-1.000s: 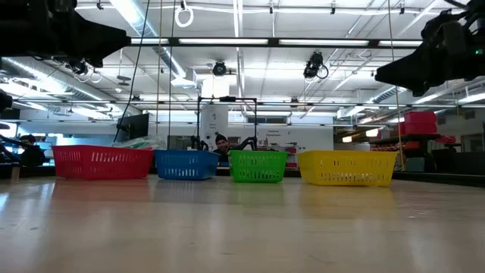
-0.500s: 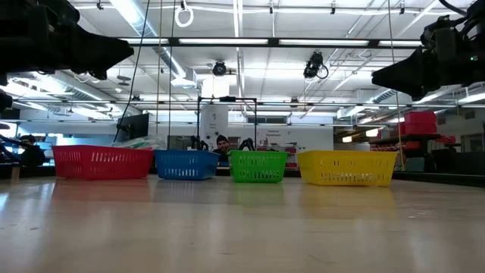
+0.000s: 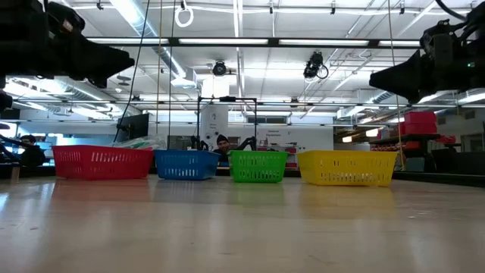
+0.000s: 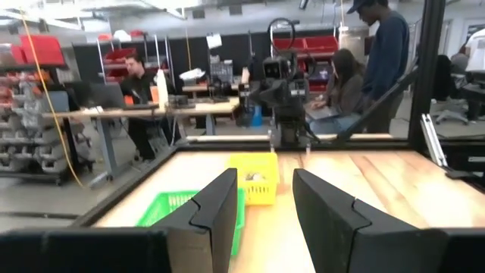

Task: Pick & Place Travel size toiletries
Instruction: Return to Home Position

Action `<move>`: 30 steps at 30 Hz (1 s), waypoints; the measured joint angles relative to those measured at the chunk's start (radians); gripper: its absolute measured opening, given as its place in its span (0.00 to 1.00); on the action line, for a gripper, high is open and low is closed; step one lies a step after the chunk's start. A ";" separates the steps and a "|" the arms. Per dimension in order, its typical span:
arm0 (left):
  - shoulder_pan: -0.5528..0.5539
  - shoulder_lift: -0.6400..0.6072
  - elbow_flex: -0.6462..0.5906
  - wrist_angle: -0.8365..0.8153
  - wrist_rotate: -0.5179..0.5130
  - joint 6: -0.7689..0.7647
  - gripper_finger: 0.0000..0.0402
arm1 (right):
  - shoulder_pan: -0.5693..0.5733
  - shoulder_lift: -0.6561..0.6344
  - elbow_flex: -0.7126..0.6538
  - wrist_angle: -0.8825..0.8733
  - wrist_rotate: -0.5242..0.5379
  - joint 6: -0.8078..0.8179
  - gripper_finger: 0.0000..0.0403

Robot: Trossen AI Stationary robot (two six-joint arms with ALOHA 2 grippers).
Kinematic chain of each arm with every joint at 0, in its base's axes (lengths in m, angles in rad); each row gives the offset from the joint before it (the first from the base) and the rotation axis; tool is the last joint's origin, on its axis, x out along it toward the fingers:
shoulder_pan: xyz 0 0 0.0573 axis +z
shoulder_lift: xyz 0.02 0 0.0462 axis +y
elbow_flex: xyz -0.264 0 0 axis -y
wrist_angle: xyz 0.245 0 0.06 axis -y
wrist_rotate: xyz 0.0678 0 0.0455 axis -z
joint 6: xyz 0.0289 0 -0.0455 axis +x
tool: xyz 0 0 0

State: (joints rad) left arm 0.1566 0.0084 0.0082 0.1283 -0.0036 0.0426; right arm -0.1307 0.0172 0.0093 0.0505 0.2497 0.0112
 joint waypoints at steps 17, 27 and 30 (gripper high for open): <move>0.000 0.000 0.000 -0.044 0.000 -0.069 0.35 | 0.000 0.003 0.000 -0.001 0.000 0.018 0.32; 0.000 0.000 -0.001 -0.043 -0.004 -0.006 0.35 | 0.000 0.003 0.000 -0.001 0.001 0.018 0.32; 0.000 0.000 -0.001 -0.043 -0.004 -0.009 0.35 | 0.000 0.003 0.000 -0.001 0.001 0.018 0.32</move>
State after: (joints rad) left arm 0.1566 0.0082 0.0074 0.0852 -0.0081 0.0333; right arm -0.1310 0.0200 0.0093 0.0498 0.2504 0.0292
